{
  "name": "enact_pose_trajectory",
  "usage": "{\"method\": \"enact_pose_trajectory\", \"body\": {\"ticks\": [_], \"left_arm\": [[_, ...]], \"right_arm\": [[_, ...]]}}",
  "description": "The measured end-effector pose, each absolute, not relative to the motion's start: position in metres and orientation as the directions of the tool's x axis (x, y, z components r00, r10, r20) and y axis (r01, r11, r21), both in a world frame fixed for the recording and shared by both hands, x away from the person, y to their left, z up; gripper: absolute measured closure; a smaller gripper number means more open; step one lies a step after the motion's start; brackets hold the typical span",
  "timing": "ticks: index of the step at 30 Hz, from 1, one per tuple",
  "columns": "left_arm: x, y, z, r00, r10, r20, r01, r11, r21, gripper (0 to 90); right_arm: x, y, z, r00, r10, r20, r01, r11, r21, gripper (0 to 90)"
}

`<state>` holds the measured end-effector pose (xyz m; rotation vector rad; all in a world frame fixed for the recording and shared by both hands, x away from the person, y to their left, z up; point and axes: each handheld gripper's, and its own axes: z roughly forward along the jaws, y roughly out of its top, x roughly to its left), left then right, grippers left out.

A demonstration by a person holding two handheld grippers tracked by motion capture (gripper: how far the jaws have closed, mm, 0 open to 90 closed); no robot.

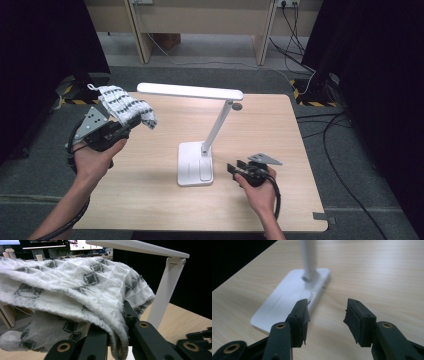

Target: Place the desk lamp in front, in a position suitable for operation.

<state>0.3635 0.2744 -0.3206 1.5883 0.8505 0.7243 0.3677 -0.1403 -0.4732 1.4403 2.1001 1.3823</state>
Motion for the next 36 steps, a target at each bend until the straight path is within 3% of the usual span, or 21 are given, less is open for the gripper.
{"method": "enact_pose_trajectory", "body": {"ticks": [1,2,3,5,16,36], "left_arm": [[0.363,0.275,-0.319,0.550,0.835,0.010,0.137,-0.102,0.985,84.6],[0.363,0.275,-0.318,0.550,0.835,0.014,0.134,-0.105,0.985,84.6],[0.363,0.276,-0.315,0.551,0.834,0.020,0.129,-0.109,0.986,84.6],[0.362,0.278,-0.312,0.550,0.835,0.027,0.122,-0.113,0.986,84.6],[0.364,0.286,-0.297,0.541,0.840,0.044,0.094,-0.113,0.989,84.6],[0.359,0.299,-0.287,0.515,0.855,0.053,0.087,-0.114,0.990,84.6]], "right_arm": [[0.377,-0.117,-0.474,-0.544,0.804,0.242,0.573,0.145,0.806,62.0],[0.377,-0.117,-0.474,-0.544,0.804,0.242,0.573,0.145,0.806,62.0],[0.382,-0.100,-0.474,-0.573,0.790,0.219,0.565,0.187,0.804,69.5],[0.386,-0.091,-0.476,-0.588,0.784,0.198,0.564,0.222,0.795,71.3],[0.392,-0.078,-0.493,-0.596,0.788,0.153,0.573,0.285,0.768,74.7],[0.397,-0.061,-0.496,-0.615,0.775,0.141,0.557,0.300,0.775,73.8]]}}
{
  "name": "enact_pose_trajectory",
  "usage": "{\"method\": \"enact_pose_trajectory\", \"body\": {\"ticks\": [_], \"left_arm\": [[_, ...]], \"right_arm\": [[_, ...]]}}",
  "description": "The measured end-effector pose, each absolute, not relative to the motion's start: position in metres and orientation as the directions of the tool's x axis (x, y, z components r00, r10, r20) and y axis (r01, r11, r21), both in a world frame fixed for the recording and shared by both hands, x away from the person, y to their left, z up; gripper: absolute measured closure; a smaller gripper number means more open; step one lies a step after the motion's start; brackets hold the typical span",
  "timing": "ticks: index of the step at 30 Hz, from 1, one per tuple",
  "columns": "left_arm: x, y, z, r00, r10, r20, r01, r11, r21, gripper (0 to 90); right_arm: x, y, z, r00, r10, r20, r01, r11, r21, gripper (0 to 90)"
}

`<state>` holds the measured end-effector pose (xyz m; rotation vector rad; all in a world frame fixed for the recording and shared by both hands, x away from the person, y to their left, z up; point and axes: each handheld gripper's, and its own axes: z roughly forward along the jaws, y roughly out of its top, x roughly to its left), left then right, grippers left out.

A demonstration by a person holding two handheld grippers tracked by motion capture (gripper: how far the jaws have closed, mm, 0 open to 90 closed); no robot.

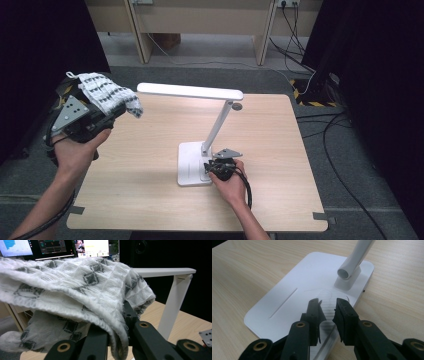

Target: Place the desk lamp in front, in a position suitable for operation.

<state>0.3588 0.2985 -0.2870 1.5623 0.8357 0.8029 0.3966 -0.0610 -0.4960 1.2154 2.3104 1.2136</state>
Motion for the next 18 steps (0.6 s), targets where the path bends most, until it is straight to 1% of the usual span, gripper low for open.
{"method": "enact_pose_trajectory", "body": {"ticks": [5,7,9,18], "left_arm": [[0.356,0.299,-0.276,0.519,0.851,0.075,0.065,-0.127,0.990,84.6],[0.356,0.299,-0.271,0.520,0.850,0.080,0.055,-0.127,0.990,84.6],[0.355,0.299,-0.262,0.523,0.848,0.091,0.034,-0.128,0.991,84.6],[0.354,0.294,-0.241,0.543,0.834,0.097,-0.004,-0.113,0.994,84.6]], "right_arm": [[0.395,-0.059,-0.499,-0.621,0.773,0.131,0.552,0.312,0.773,77.8],[0.395,-0.060,-0.499,-0.613,0.778,0.141,0.563,0.304,0.769,77.9],[0.395,-0.060,-0.498,-0.618,0.776,0.128,0.556,0.316,0.769,78.5],[0.396,-0.060,-0.500,-0.616,0.780,0.109,0.542,0.319,0.777,82.7]]}}
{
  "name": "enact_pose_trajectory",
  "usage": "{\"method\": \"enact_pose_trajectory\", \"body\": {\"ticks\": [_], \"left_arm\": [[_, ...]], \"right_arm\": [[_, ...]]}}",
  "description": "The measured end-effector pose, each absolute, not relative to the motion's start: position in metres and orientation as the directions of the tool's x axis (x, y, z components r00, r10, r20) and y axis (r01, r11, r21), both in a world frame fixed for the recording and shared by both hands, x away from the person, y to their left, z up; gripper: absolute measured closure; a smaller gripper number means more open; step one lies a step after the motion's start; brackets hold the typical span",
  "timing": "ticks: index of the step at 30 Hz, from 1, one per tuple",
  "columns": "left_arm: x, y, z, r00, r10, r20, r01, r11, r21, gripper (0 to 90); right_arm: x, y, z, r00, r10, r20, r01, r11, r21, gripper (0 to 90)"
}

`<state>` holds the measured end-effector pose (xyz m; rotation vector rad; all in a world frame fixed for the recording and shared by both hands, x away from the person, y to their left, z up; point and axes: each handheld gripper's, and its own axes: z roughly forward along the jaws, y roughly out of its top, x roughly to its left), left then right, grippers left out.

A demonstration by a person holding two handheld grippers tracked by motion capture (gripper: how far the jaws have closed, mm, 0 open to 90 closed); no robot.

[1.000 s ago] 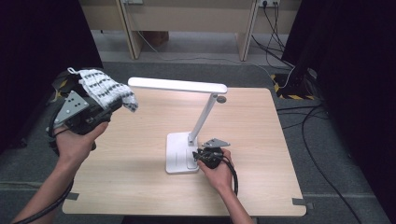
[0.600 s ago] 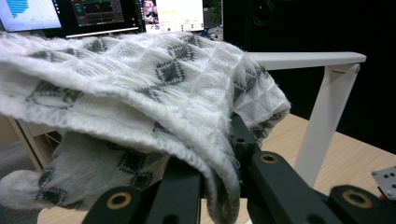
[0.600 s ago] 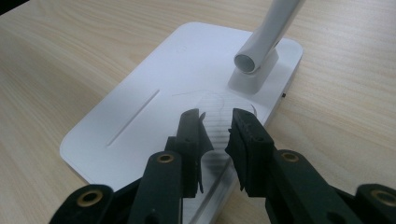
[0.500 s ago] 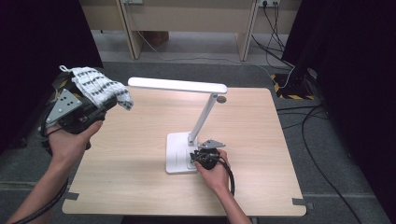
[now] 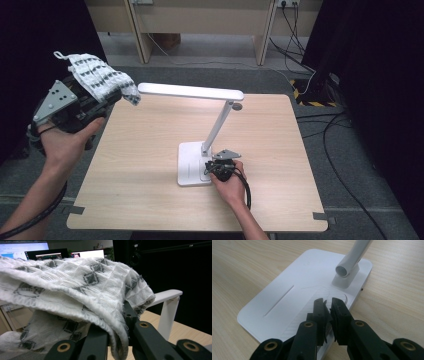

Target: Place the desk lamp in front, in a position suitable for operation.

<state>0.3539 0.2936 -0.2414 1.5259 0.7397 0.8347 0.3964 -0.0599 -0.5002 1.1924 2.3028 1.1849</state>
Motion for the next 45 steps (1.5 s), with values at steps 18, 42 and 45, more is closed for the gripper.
{"method": "enact_pose_trajectory", "body": {"ticks": [18,42,45], "left_arm": [[0.371,0.265,-0.228,0.585,0.808,0.077,-0.024,-0.078,0.997,84.6],[0.387,0.249,-0.231,0.596,0.798,0.088,-0.016,-0.098,0.995,84.5],[0.388,0.248,-0.230,0.599,0.796,0.087,-0.014,-0.098,0.995,84.6]], "right_arm": [[0.399,-0.061,-0.499,-0.622,0.777,0.098,0.541,0.335,0.772,86.2],[0.400,-0.063,-0.500,-0.623,0.773,0.121,0.547,0.320,0.774,86.7],[0.399,-0.063,-0.501,-0.619,0.776,0.121,0.546,0.314,0.777,86.4]]}}
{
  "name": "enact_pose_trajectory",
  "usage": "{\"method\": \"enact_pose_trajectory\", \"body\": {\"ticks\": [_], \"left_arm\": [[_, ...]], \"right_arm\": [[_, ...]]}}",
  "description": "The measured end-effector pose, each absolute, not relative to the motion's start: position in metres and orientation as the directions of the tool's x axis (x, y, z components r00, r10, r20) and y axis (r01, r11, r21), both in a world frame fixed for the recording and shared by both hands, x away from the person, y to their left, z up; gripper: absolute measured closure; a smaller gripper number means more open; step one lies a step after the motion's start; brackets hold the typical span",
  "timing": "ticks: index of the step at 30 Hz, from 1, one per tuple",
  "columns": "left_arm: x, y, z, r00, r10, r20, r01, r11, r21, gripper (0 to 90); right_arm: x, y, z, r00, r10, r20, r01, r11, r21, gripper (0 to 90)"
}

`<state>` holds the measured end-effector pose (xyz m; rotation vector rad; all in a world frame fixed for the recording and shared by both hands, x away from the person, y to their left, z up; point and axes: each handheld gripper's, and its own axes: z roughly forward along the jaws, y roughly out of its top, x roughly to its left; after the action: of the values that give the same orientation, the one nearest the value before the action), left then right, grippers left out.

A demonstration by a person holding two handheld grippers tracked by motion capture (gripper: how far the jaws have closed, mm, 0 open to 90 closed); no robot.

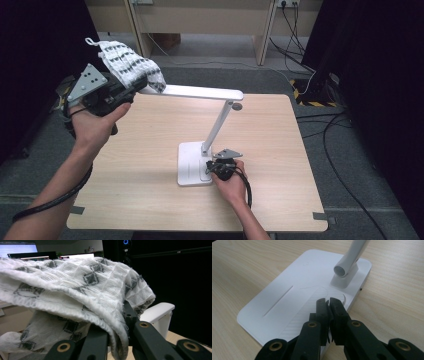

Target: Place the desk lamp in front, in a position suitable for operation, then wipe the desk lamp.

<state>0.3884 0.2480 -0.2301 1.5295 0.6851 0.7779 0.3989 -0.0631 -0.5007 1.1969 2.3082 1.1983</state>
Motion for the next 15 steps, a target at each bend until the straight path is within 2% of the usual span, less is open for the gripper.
{"method": "enact_pose_trajectory", "body": {"ticks": [15], "left_arm": [[0.3951,0.2410,-0.2291,0.609,0.789,0.078,-0.009,-0.092,0.996,84.5]], "right_arm": [[0.3974,-0.0612,-0.5005,-0.617,0.777,0.124,0.549,0.312,0.775,85.6]]}}
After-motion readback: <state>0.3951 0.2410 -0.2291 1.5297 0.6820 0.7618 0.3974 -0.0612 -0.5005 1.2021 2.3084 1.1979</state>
